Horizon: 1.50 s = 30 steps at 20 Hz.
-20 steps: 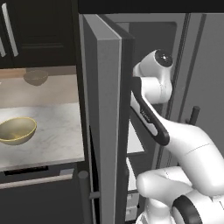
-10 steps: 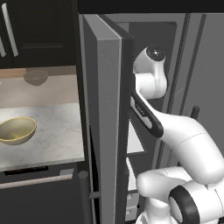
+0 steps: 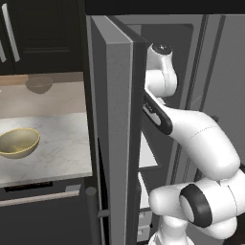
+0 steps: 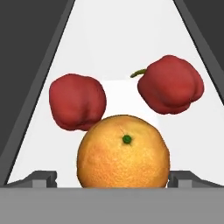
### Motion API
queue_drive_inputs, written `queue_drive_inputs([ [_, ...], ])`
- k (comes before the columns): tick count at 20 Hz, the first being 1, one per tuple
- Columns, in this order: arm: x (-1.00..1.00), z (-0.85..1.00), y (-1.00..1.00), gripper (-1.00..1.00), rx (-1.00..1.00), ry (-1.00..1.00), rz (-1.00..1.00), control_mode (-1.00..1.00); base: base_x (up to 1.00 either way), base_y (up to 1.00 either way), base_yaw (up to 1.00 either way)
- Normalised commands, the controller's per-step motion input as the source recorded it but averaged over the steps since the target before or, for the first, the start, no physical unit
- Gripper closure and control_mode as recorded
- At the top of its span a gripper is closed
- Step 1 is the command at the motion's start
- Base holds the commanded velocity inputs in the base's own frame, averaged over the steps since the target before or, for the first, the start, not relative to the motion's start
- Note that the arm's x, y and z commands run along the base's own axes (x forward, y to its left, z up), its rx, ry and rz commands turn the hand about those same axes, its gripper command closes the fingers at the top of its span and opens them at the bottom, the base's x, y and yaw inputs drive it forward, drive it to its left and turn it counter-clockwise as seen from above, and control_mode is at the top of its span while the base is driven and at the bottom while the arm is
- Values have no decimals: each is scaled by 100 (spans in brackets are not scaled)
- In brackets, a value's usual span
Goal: Take the bell pepper, bell pepper, and orange from the freezer and place them in the bowl on the counter.
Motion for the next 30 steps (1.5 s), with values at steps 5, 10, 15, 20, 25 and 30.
queue_drive_inputs([
  [5, 29, -17, 0, -100, 0, 8, 0, -100, 0, 0, 0],
  [10, 11, -34, 0, -100, 0, 0, 0, -100, 0, 0, 0],
  [15, -9, -46, 0, -100, 0, -7, 0, -100, 0, 0, 0],
  [20, -16, -41, 0, -100, 0, -11, 0, -100, 0, 0, 0],
  [25, -4, -33, 0, 100, 0, -10, 0, -100, 0, 0, 0],
  [30, 0, -1, 0, 100, 0, -1, 0, -100, 0, 0, 0],
])
